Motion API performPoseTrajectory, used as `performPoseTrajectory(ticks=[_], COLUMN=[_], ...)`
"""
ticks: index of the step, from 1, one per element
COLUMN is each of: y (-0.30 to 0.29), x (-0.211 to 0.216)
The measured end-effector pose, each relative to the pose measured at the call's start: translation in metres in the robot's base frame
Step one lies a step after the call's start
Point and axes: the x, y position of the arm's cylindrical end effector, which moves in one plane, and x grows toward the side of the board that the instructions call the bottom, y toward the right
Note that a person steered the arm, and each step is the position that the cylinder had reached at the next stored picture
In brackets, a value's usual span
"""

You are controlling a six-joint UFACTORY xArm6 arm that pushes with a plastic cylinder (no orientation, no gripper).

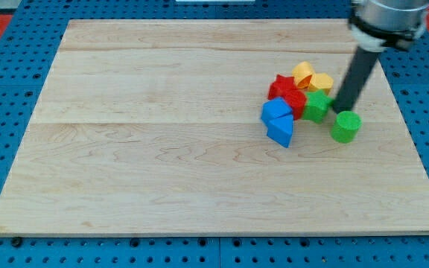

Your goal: Place red star vertically above red circle

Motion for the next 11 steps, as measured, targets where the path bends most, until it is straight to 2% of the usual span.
performPoseTrajectory(ticks=[2,4,5,6,8,10,11], y=[-0.106,-0.042,-0.034,-0.073,-0.101,-0.253,-0.266], x=[-0.004,-0.004,-0.027,-0.034,-0.100,-0.137,-0.073])
